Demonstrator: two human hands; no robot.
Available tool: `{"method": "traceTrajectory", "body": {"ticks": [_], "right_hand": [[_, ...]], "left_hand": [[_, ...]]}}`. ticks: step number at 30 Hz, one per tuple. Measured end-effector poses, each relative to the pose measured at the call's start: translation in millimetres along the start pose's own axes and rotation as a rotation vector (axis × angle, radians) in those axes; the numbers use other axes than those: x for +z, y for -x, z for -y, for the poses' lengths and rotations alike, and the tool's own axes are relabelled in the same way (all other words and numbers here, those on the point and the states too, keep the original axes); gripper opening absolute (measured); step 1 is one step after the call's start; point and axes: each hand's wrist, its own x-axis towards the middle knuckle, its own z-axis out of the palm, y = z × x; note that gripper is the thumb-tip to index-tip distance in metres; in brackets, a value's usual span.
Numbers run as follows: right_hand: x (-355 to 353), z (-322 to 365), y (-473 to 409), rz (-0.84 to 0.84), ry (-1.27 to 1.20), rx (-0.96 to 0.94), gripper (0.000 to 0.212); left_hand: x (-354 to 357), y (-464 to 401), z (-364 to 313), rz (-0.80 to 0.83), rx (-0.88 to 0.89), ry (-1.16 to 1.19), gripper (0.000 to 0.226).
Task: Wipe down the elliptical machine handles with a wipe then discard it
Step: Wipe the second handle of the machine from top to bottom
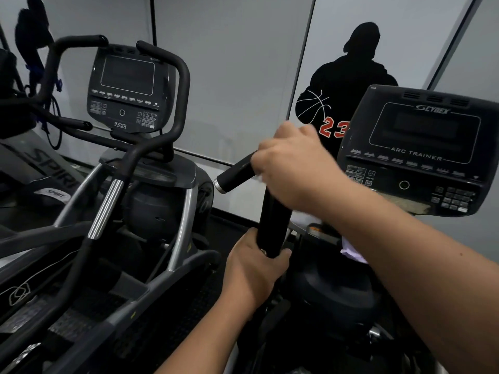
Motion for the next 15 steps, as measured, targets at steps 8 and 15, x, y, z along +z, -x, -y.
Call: {"method": "traceTrajectory", "body": {"ticks": [8,15], "right_hand": [[2.2,-2.8,-3.7,0.102,-0.054,-0.008,0.022],[8.4,3.4,-0.7,0.08,-0.12,-0.011,0.022]], "left_hand": [[-0.3,0.6,-1.9,-0.008,-0.006,0.003,0.027],[-0.4,1.3,-1.4,-0.011,0.006,0.025,0.028]]}}
